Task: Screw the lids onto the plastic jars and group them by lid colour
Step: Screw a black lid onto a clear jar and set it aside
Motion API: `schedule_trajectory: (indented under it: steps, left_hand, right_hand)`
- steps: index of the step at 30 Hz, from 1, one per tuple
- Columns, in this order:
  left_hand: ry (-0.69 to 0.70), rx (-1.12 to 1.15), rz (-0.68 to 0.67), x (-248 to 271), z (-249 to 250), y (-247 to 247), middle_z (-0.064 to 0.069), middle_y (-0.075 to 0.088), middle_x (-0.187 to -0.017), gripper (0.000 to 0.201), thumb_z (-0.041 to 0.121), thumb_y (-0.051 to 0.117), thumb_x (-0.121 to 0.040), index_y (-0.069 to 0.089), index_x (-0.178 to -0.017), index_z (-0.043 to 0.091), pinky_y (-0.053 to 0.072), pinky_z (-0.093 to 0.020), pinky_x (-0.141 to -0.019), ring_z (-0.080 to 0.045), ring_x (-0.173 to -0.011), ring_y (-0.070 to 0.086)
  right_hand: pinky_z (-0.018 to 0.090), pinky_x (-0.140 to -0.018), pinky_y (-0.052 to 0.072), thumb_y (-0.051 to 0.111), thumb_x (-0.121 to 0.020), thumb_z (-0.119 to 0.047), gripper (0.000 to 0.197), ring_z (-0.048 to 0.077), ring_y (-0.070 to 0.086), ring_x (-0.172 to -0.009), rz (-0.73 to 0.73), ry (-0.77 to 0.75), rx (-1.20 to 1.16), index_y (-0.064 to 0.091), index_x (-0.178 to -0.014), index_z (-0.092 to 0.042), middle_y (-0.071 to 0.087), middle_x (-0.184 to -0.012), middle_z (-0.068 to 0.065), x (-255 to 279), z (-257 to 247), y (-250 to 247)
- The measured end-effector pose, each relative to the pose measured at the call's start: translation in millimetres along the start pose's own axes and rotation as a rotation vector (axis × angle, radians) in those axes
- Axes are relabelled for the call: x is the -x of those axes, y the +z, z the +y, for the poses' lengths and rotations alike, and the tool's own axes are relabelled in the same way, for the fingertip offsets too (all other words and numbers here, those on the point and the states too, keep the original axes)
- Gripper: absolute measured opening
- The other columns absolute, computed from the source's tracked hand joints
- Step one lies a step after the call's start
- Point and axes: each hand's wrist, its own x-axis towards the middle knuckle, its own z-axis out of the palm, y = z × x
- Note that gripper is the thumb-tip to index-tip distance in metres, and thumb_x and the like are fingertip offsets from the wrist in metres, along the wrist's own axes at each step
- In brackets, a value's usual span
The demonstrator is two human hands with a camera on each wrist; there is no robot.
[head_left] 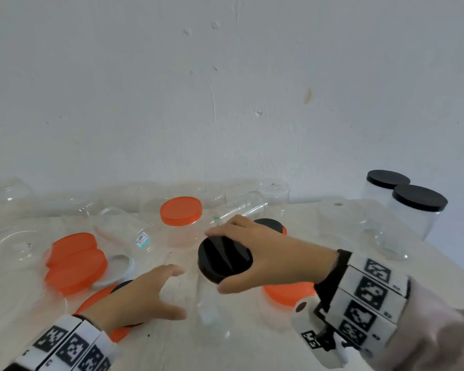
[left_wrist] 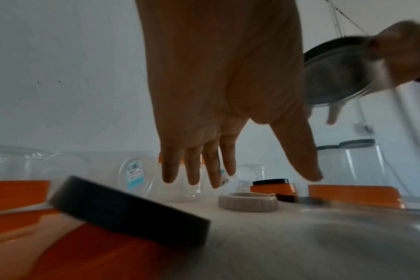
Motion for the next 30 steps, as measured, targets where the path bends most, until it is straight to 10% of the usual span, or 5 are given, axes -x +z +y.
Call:
schedule_trajectory:
  steps: [8,14,20,30]
  left_hand:
    - [-0.135,-0.269,-0.072,-1,-20,0,0.019,0.026,-0.145,0.079,0.052,0.067,-0.079,0.026,-0.144,0.034,0.018,-0.031,-0.117,-0.004,-0.137,0.023]
    - [-0.118,-0.241,0.055,0,-35,1,0.018,0.032,-0.139,0.067,0.037,0.066,-0.08,0.034,-0.138,0.033,0.022,-0.011,-0.107,0.003,-0.13,0.03]
    - [-0.229,-0.316,0.059,3,-41,-2,0.016,0.029,-0.142,0.075,0.052,0.062,-0.076,0.031,-0.141,0.035,0.025,-0.034,-0.113,-0.004,-0.134,0.027]
    - [-0.23,-0.204,0.06,0,-47,-1,0.016,0.028,-0.142,0.075,0.048,0.065,-0.079,0.028,-0.142,0.034,0.029,-0.023,-0.106,-0.007,-0.129,0.029]
  right_hand:
    - [0.021,-0.093,0.044,0.077,-0.065,-0.057,0.06,-0.007,0.046,-0.112,0.338,-0.023,-0.041,0.05,-0.119,-0.053,0.046,-0.116,-0.026,43,38,-91]
    - [0.023,-0.086,0.034,0.079,-0.069,-0.044,0.067,0.012,0.043,-0.103,0.76,0.267,0.11,0.046,-0.126,-0.033,0.036,-0.123,-0.01,23,105,-132]
    - [0.048,-0.096,0.044,0.078,-0.078,-0.035,0.07,0.037,0.043,-0.118,0.663,0.51,0.18,0.039,-0.134,-0.017,0.028,-0.139,0.008,-3,169,-133]
    - [0.054,-0.098,0.042,0.071,-0.084,-0.04,0.067,0.038,0.045,-0.111,0.431,0.671,0.227,0.034,-0.131,-0.011,0.029,-0.132,0.011,-20,202,-140]
